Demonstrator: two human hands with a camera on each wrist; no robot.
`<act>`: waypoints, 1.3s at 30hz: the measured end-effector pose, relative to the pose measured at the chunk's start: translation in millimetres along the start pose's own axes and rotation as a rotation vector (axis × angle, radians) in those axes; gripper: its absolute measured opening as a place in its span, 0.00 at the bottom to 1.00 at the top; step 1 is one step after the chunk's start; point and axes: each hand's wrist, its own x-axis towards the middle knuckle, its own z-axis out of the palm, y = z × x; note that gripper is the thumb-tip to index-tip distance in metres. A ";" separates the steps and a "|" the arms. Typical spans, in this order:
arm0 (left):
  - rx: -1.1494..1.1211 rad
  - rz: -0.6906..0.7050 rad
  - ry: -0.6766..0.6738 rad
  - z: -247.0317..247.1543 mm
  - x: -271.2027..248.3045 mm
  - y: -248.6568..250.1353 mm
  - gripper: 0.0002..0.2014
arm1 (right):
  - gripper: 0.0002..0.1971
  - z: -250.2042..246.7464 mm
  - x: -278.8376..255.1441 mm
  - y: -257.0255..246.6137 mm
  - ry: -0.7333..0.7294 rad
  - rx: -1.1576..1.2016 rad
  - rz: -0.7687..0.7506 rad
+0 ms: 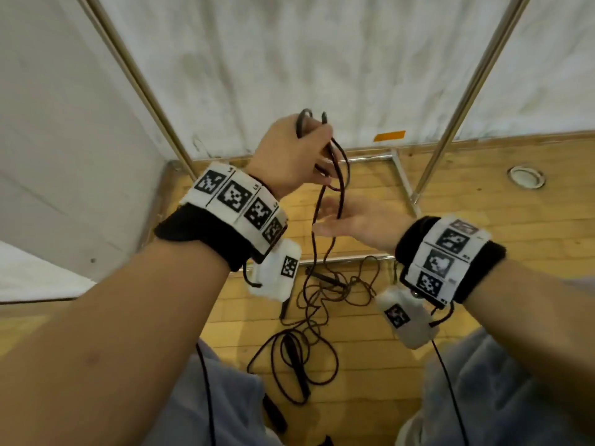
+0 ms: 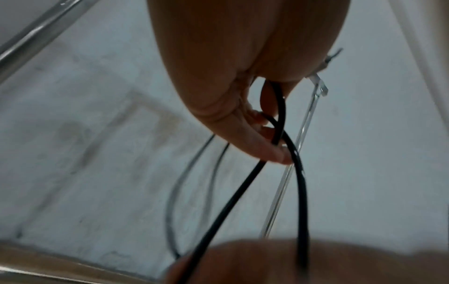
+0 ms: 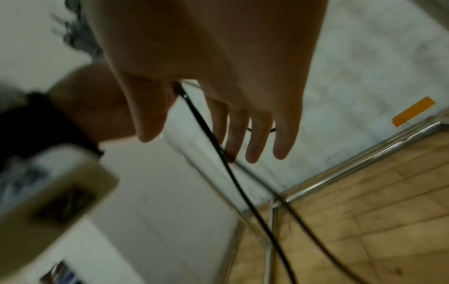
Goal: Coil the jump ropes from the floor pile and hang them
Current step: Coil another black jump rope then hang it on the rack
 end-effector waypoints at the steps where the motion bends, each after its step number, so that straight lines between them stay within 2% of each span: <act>1: -0.102 -0.002 0.033 -1.8 0.4 5.2 0.07 | 0.18 9.6 1.6 1.1 -0.032 -0.066 0.010; 3: -0.262 0.002 0.076 -6.1 0.2 13.5 0.07 | 0.10 22.2 2.4 1.5 -0.027 -0.116 0.011; 5: -0.337 0.018 0.100 -11.7 0.3 20.5 0.06 | 0.19 25.5 1.3 -1.4 -0.012 -0.153 0.016; 7: -0.374 0.037 0.142 -18.0 1.0 24.5 0.08 | 0.19 20.6 0.0 -6.8 -0.006 -0.275 0.024; 9: -0.370 0.032 0.162 -24.5 2.3 23.9 0.15 | 0.18 9.7 -2.7 -16.6 0.048 -0.373 0.003; 11: -0.235 -0.028 0.108 -29.4 1.0 19.6 0.22 | 0.19 -5.1 -7.1 -28.1 0.163 -0.336 -0.037; 13: -0.026 -0.101 -0.045 -30.1 -2.5 10.8 0.20 | 0.19 -21.2 -11.1 -38.2 0.304 -0.114 -0.075; 15: 0.205 -0.153 -0.259 -26.3 -7.6 1.9 0.19 | 0.17 -34.2 -15.1 -47.8 0.402 0.214 -0.110; 17: 0.323 -0.195 -0.427 -14.9 -13.5 -4.5 0.19 | 0.15 -40.9 -17.4 -56.0 0.440 0.504 -0.150; 18: 0.326 -0.201 -0.471 -7.0 -16.8 -7.2 0.16 | 0.14 -43.4 -18.0 -59.5 0.452 0.598 -0.173; 20: 0.294 -0.185 -0.471 8.0 -25.3 -11.4 0.05 | 0.14 -50.3 -19.1 -67.0 0.498 0.735 -0.229; 21: 0.269 -0.170 -0.451 12.9 -28.2 -13.5 0.03 | 0.14 -55.3 -19.5 -69.2 0.535 0.795 -0.266; 24: 0.154 -0.114 -0.324 16.3 -29.3 -15.8 0.07 | 0.12 -68.3 -21.4 -61.7 0.583 0.881 -0.310; 25: 0.115 -0.080 -0.255 14.0 -27.9 -13.5 0.08 | 0.12 -68.6 -21.1 -55.4 0.542 0.838 -0.267; 27: -0.022 -0.029 -0.117 8.2 -24.0 -6.8 0.09 | 0.13 -57.2 -17.9 -39.9 0.338 0.650 -0.135; 30: -0.216 0.000 0.003 1.3 -16.3 -1.7 0.09 | 0.15 -20.6 -12.3 -18.9 -0.012 0.121 -0.024; 33: -0.285 0.008 0.066 -4.3 -8.2 -1.8 0.08 | 0.15 9.9 -9.2 -3.6 -0.170 -0.320 0.053; 36: -0.372 0.005 0.155 -12.4 4.2 -4.7 0.09 | 0.16 7.3 -6.7 1.4 -0.098 -0.449 0.130; 39: -0.307 -0.072 0.136 -19.4 13.4 -14.2 0.11 | 0.20 -17.8 -2.2 -12.0 0.196 -0.274 0.073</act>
